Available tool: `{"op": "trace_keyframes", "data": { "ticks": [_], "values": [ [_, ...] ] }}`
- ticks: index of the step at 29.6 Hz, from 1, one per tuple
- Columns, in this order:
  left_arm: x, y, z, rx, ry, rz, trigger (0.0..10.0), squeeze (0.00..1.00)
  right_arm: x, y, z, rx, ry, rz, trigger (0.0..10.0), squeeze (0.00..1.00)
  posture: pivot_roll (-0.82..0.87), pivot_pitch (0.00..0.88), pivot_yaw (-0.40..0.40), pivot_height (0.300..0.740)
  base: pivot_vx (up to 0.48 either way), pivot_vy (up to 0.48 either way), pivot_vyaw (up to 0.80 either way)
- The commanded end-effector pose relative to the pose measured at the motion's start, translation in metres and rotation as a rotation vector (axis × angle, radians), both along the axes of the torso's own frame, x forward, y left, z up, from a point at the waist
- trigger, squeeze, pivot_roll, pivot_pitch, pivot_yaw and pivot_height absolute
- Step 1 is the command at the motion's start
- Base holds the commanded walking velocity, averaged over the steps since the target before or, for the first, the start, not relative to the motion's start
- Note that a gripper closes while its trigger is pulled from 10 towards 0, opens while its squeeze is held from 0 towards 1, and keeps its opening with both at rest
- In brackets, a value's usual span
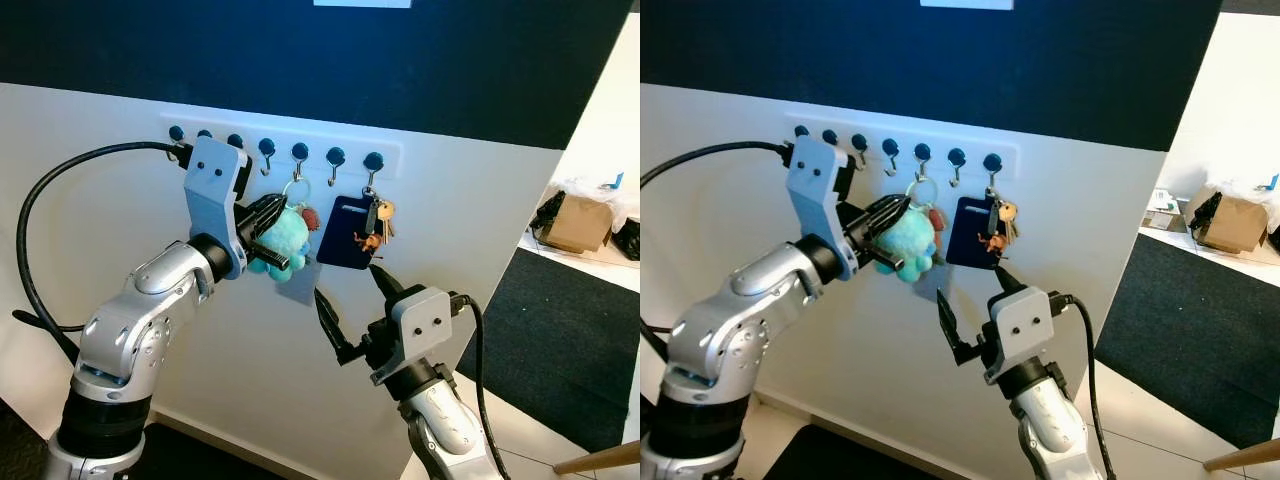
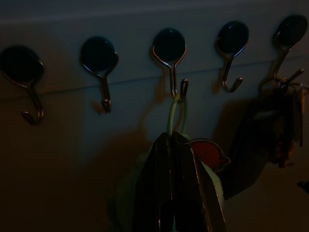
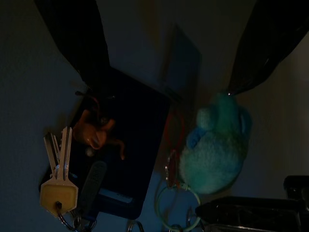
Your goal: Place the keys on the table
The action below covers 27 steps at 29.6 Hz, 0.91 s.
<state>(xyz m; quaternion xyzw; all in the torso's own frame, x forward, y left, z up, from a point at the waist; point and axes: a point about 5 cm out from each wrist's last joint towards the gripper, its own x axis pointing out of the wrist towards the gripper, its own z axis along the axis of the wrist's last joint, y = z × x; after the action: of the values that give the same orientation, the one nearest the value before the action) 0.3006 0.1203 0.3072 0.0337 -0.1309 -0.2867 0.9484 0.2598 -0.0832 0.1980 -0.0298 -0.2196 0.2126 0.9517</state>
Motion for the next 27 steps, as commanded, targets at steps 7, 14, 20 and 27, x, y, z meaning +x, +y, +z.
{"op": "trace_keyframes", "data": {
  "ticks": [7,14,20,27],
  "values": [
    [0.001,-0.005,0.009,-0.045,-0.028,0.009,10.0,0.00,0.001,-0.001,-0.001,0.020,0.018,-0.001,10.0,0.00,0.06,0.089,0.035,0.740,0.000,0.000,0.00],
    [0.009,-0.019,-0.006,-0.032,0.031,0.020,10.0,0.00,0.000,0.001,-0.001,0.021,0.019,0.005,10.0,0.00,0.05,0.091,0.038,0.740,0.000,0.000,0.00],
    [0.019,-0.013,0.000,-0.082,0.035,0.096,10.0,0.00,0.000,0.000,-0.001,0.023,0.020,-0.002,10.0,0.00,0.05,0.093,0.044,0.740,0.000,0.000,0.00],
    [0.022,-0.007,0.022,-0.192,-0.037,0.107,10.0,0.00,-0.001,0.001,-0.001,0.026,0.022,-0.003,10.0,0.00,0.04,0.094,0.043,0.740,0.000,0.000,0.00]
  ]
}}
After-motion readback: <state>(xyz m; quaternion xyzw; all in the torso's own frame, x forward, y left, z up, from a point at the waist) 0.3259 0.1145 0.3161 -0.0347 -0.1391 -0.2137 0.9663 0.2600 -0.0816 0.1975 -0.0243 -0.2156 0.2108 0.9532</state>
